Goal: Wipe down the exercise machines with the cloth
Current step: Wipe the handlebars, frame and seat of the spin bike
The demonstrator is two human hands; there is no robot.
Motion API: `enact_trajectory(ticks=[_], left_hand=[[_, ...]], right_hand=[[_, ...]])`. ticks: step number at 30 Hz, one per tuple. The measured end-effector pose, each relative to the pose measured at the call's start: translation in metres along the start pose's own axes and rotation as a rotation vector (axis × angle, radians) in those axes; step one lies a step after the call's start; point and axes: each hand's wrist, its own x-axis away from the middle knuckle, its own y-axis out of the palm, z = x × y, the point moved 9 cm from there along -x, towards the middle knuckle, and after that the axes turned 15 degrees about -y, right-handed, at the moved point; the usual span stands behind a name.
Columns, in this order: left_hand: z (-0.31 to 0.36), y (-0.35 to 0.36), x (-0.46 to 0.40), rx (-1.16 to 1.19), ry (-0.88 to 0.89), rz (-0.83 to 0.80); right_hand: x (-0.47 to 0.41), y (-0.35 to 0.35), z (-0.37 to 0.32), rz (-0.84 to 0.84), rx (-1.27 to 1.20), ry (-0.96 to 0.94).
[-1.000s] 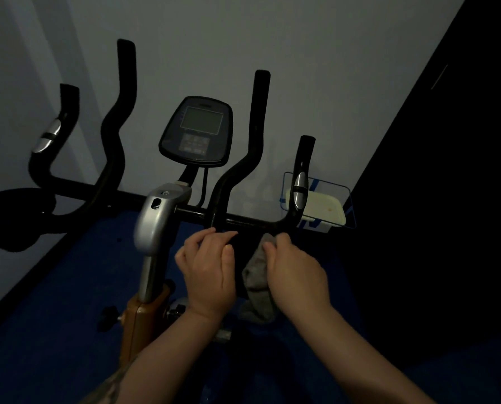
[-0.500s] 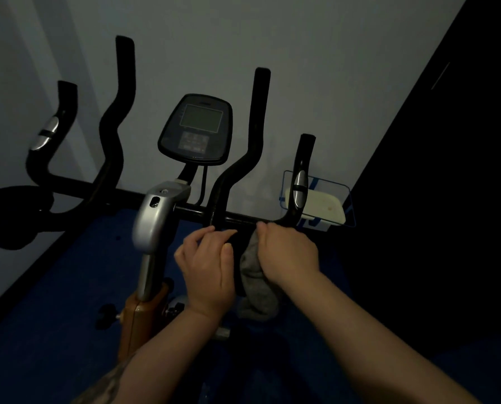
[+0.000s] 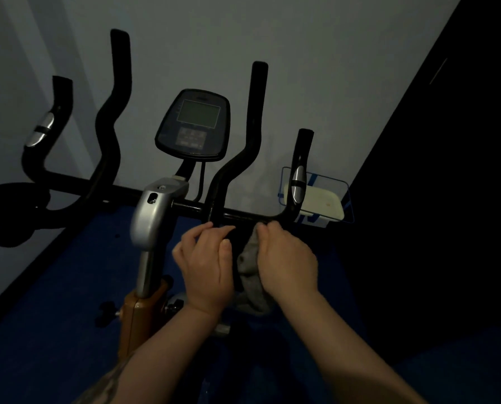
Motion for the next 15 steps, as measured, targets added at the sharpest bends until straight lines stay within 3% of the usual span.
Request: enact_trajectory(ticks=[6, 11, 15], left_hand=[[0.002, 0.000, -0.001, 0.023, -0.004, 0.002], [-0.001, 0.001, 0.000, -0.023, 0.005, -0.014], [-0.001, 0.002, 0.000, -0.019, -0.009, -0.014]], right_hand=[[-0.029, 0.006, 0.008, -0.143, 0.005, 0.001], [0.003, -0.003, 0.000, -0.046, 0.016, -0.012], [-0.015, 0.000, 0.005, -0.120, 0.034, -0.012]])
